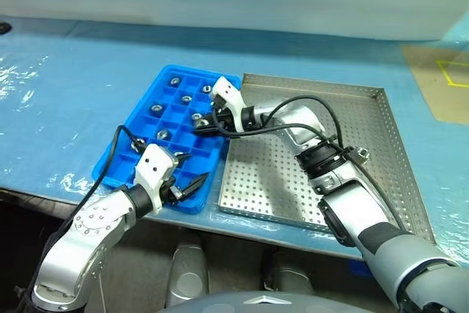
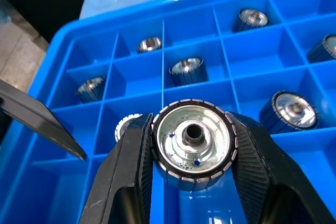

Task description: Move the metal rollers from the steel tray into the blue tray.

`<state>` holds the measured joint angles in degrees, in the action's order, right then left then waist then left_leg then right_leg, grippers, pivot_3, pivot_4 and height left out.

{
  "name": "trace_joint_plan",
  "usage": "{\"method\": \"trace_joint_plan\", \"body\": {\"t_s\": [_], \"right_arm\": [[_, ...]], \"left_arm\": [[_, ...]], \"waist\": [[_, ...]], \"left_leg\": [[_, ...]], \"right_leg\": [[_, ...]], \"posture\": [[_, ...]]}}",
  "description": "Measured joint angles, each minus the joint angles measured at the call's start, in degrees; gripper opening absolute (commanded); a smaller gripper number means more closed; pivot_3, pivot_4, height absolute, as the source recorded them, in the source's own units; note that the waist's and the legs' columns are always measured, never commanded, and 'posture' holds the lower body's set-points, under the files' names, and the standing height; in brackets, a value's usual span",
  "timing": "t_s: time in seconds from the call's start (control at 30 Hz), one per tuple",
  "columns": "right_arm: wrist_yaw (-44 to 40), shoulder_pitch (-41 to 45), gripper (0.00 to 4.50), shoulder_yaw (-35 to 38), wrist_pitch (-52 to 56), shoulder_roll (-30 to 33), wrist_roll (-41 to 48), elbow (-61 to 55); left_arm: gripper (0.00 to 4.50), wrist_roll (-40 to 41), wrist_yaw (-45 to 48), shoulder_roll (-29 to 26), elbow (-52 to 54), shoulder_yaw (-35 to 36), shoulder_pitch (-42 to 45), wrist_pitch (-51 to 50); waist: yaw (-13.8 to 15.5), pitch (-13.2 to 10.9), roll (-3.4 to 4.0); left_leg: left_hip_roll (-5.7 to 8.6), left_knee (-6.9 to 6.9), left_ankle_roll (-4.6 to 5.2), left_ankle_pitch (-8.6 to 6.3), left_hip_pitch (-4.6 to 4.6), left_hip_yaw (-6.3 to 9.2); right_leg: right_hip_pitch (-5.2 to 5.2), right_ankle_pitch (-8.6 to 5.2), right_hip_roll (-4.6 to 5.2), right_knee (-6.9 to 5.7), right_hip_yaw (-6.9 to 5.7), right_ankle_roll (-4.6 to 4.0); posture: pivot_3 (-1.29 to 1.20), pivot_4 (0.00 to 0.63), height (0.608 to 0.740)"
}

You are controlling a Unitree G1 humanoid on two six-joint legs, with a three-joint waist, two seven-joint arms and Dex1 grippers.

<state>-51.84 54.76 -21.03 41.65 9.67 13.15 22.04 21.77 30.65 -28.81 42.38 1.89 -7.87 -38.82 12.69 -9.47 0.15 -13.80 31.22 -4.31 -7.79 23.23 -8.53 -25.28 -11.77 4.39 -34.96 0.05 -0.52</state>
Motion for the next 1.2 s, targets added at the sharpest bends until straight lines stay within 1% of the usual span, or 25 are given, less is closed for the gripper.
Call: {"method": "trace_joint_plan", "body": {"t_s": [0.1, 0.53, 0.6, 0.63, 0.7, 0.73, 0.77, 0.8, 0.83, 1.0, 1.2], "right_arm": [[-0.6, 0.1, 1.63, -0.3, -0.6, -0.1, -1.7, 2.0], [-4.3, 0.3, 1.63, -2.7, -1.7, 0.9, -6.2, 3.8], [-4.4, 0.3, 2.39, -3.1, -2.6, 1.0, -7.0, 3.8], [-4.6, 0.3, 2.65, -3.1, -2.8, 1.1, -7.3, 3.8], [-4.8, 0.3, 3.37, -3.2, -3.2, 1.1, -7.7, 3.8], [-4.8, 0.3, 3.65, -3.2, -3.5, 1.2, -7.9, 3.8], [-4.8, 0.3, 4.09, -3.2, -3.8, 1.3, -8.2, 3.8], [-4.6, 0.3, 4.37, -3.2, -4.3, 1.3, -8.7, 3.9], [-4.3, 0.3, 4.44, -3.2, -4.8, 1.3, -9.1, 4.1], [-2.5, 0.3, 4.44, -2.2, -7.0, 1.0, -10.0, 5.9], [-1.3, 0.5, 4.44, 3.0, -8.8, 2.0, -8.8, 6.5]], "left_arm": [[3.37, 0.4, -0.8, 0.0, 1.0, 0.0, -0.7, -0.4], [3.37, 1.9, -2.2, -0.4, 1.9, -0.1, -1.1, -1.3], [3.37, 2.5, -2.1, -0.8, 2.0, -0.1, -0.8, -2.2], [3.37, 2.8, -2.1, -1.0, 2.0, -0.1, -0.6, -2.5], [3.37, 3.4, -2.1, -1.5, 2.1, -0.1, -0.1, -3.3], [3.37, 3.6, -2.2, -1.7, 2.2, -0.1, 0.0, -3.7], [3.37, 3.8, -2.2, -1.9, 2.4, -0.1, 0.2, -4.2], [3.37, 3.9, -2.2, -2.2, 2.5, -0.1, 0.5, -4.4], [3.37, 3.9, -2.3, -2.5, 2.5, -0.1, 0.8, -4.8], [3.37, 4.1, -2.4, -3.0, 2.5, -0.1, 2.7, -5.8], [3.37, 4.8, -0.8, -3.0, -0.4, -2.4, 8.6, -5.9]], "waist": [[0.9, 0.0, 0.0], [2.5, 0.0, 0.0], [2.6, 0.0, 0.0], [2.6, 0.0, 0.0], [2.6, 0.0, 0.0], [2.6, 0.0, 0.0], [2.6, 0.0, 0.0], [2.6, 0.0, 0.0], [2.6, 0.0, 0.0], [2.6, 0.0, 0.01], [2.1, 0.0, 0.01]], "left_leg": [[0.0, 0.0, 0.0, 0.0, 0.0, 0.01], [-0.01, 0.08, -0.04, 0.02, -0.03, 0.04], [-0.01, 0.12, -0.04, 0.02, -0.03, 0.05], [-0.01, 0.12, -0.04, 0.02, -0.05, 0.05], [-0.01, 0.13, -0.03, 0.02, -0.09, 0.05], [-0.01, 0.13, -0.03, 0.02, -0.1, 0.06], [-0.01, 0.14, -0.03, 0.02, -0.11, 0.07], [-0.01, 0.13, -0.04, 0.02, -0.13, 0.07], [-0.01, 0.14, -0.04, 0.02, -0.13, 0.08], [-0.01, 0.24, -0.05, 0.03, -0.13, 0.11], [-0.02, 0.58, -0.05, 0.03, -0.09, 0.11]], "right_leg": [[0.0, 0.0, 0.0, -0.01, 0.0, 0.0], [-0.01, 0.0, -0.02, -0.16, 0.01, 0.0], [-0.01, 0.0, -0.01, -0.23, 0.01, 0.0], [-0.01, 0.0, -0.01, -0.26, 0.02, 0.0], [-0.01, 0.0, -0.01, -0.35, 0.03, 0.0], [-0.01, -0.01, -0.01, -0.38, 0.03, 0.0], [-0.01, -0.01, -0.01, -0.43, 0.03, -0.01], [-0.01, -0.01, -0.01, -0.47, 0.03, -0.01], [-0.01, -0.01, -0.01, -0.5, 0.03, -0.01], [-0.01, -0.01, 0.0, -0.63, 0.03, -0.02], [-0.01, 0.0, -0.01, -0.79, 0.07, -0.03]], "posture": [[0.52, 0.15, 0.74], [0.52, 0.15, 0.74], [0.52, 0.15, 0.74], [0.52, 0.15, 0.74], [0.52, 0.15, 0.74], [0.5, 0.15, 0.74], [0.5, 0.15, 0.74], [0.5, 0.15, 0.74], [0.5, 0.15, 0.74], [0.44, 0.15, 0.74], [0.34, 0.15, 0.74]]}}
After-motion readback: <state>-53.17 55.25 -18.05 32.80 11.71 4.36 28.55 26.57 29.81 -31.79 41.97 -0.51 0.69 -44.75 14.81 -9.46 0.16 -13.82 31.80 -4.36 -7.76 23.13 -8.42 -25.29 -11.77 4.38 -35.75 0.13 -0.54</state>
